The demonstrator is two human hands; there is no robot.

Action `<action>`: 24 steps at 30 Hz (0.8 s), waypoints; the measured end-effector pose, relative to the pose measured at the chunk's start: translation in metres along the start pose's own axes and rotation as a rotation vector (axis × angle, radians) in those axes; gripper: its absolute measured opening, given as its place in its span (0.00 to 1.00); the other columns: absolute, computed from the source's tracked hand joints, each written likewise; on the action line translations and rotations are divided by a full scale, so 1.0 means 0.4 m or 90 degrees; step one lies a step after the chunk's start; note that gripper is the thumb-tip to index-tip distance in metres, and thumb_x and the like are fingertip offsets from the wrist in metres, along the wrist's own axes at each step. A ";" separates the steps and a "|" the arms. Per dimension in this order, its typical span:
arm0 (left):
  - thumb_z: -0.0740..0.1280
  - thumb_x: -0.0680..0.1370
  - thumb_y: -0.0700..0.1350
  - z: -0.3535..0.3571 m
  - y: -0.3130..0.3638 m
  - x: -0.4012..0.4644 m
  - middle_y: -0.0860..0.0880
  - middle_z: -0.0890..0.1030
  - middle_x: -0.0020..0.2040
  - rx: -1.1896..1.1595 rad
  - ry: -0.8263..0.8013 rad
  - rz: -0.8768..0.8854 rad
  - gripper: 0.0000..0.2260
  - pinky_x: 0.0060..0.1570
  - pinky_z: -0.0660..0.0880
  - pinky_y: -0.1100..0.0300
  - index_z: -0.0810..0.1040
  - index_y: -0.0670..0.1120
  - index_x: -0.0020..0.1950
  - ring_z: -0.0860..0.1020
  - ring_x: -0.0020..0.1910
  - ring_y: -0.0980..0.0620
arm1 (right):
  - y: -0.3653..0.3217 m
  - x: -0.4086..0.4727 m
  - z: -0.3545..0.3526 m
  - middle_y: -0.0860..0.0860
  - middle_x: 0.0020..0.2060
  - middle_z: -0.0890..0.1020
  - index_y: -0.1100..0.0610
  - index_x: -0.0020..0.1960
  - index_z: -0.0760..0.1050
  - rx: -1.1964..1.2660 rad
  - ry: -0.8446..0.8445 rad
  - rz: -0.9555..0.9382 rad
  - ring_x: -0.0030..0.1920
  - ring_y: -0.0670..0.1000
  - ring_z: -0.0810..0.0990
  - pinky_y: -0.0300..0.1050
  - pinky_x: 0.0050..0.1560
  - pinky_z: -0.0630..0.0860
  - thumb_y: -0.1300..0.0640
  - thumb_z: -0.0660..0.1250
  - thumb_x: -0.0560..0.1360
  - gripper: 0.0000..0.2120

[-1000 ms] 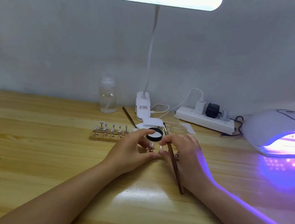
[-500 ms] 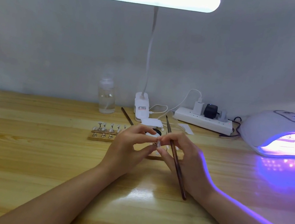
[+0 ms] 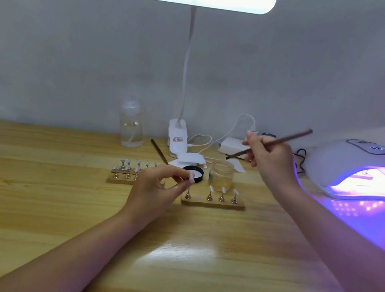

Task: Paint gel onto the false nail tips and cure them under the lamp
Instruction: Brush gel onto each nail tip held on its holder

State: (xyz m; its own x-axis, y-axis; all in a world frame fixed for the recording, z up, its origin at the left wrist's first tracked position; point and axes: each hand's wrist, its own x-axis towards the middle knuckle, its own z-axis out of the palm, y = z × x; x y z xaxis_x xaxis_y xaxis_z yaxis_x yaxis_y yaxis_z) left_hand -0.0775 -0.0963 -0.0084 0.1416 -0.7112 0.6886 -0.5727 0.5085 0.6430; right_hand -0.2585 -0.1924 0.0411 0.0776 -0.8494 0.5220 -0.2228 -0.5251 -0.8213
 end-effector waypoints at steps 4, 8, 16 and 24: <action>0.72 0.69 0.37 -0.001 0.002 0.001 0.50 0.83 0.37 0.002 -0.009 -0.012 0.05 0.44 0.76 0.59 0.83 0.45 0.42 0.80 0.39 0.53 | 0.001 0.050 0.019 0.45 0.20 0.76 0.53 0.29 0.70 -0.136 -0.064 -0.002 0.21 0.36 0.73 0.27 0.24 0.66 0.52 0.69 0.73 0.16; 0.72 0.69 0.37 -0.003 0.007 0.001 0.50 0.83 0.37 -0.003 -0.018 -0.021 0.05 0.44 0.75 0.60 0.83 0.45 0.42 0.80 0.40 0.52 | 0.020 0.052 0.049 0.52 0.29 0.80 0.60 0.34 0.75 -0.295 -0.139 0.019 0.33 0.45 0.79 0.38 0.34 0.72 0.47 0.69 0.73 0.17; 0.73 0.69 0.38 -0.003 0.010 -0.001 0.49 0.83 0.38 0.004 -0.020 -0.038 0.04 0.44 0.75 0.58 0.83 0.43 0.42 0.79 0.40 0.54 | 0.004 0.064 0.035 0.46 0.25 0.75 0.55 0.29 0.71 -0.252 -0.066 0.038 0.30 0.43 0.75 0.37 0.31 0.67 0.49 0.68 0.73 0.17; 0.72 0.69 0.37 -0.004 0.011 0.001 0.50 0.82 0.38 0.010 -0.017 -0.047 0.04 0.44 0.74 0.61 0.83 0.44 0.43 0.78 0.39 0.57 | 0.033 0.069 0.000 0.45 0.22 0.76 0.56 0.30 0.74 -0.157 0.019 0.145 0.29 0.40 0.73 0.38 0.30 0.64 0.52 0.67 0.73 0.15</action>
State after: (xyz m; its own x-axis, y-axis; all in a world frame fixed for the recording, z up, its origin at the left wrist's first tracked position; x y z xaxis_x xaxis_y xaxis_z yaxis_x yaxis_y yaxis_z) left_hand -0.0786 -0.0936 -0.0047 0.1625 -0.7598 0.6295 -0.5737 0.4463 0.6868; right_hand -0.2595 -0.2225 0.0446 -0.0294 -0.9395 0.3413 -0.4602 -0.2904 -0.8390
